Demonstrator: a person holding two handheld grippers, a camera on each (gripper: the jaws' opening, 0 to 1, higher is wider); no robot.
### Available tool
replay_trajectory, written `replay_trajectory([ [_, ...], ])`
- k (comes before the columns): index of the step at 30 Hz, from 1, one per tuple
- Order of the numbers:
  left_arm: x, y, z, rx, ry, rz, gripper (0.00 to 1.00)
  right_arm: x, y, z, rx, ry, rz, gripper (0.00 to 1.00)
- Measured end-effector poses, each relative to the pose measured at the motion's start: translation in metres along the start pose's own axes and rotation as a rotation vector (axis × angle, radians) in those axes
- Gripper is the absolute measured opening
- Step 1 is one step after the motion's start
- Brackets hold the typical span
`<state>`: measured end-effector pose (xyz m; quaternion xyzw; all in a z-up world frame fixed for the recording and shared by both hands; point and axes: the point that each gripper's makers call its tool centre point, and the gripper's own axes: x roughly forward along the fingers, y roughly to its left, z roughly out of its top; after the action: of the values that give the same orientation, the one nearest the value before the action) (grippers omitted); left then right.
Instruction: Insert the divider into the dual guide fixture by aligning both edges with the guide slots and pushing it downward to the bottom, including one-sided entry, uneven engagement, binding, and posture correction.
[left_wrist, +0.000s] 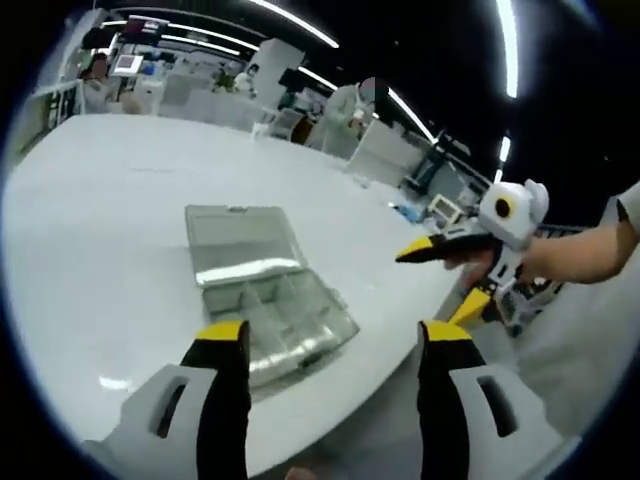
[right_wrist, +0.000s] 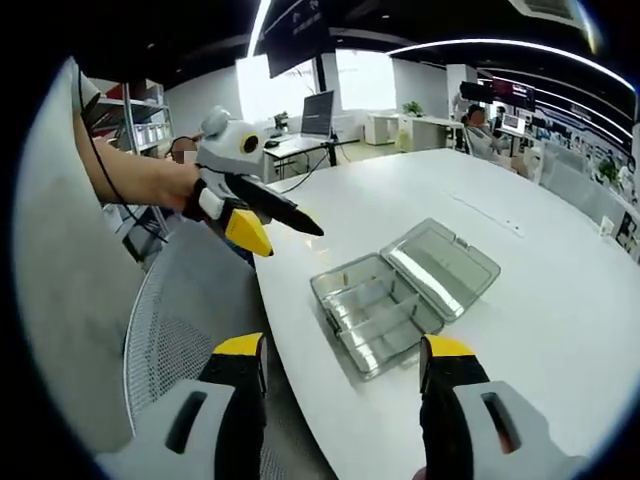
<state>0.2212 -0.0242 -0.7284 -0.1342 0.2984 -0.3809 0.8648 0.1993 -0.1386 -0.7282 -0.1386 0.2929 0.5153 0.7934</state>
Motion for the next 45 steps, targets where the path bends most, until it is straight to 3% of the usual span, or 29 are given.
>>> replay_trajectory([
  [15, 0.002, -0.008, -0.001, 0.139, 0.0, -0.002, 0.72, -0.011, -0.019, -0.013, -0.017, 0.045, -0.026, 0.58],
  [28, -0.001, -0.018, -0.001, 0.224, -0.024, -0.021, 0.76, -0.017, -0.026, -0.024, -0.036, 0.086, -0.035, 0.58],
  [31, -0.001, -0.019, 0.0, 0.277, -0.043, -0.023, 0.79, -0.018, -0.027, -0.028, -0.044, 0.101, -0.035, 0.58],
  [45, 0.003, -0.033, -0.001, 0.386, -0.037, -0.069, 0.77, -0.025, -0.046, -0.053, -0.076, 0.189, -0.031, 0.58],
])
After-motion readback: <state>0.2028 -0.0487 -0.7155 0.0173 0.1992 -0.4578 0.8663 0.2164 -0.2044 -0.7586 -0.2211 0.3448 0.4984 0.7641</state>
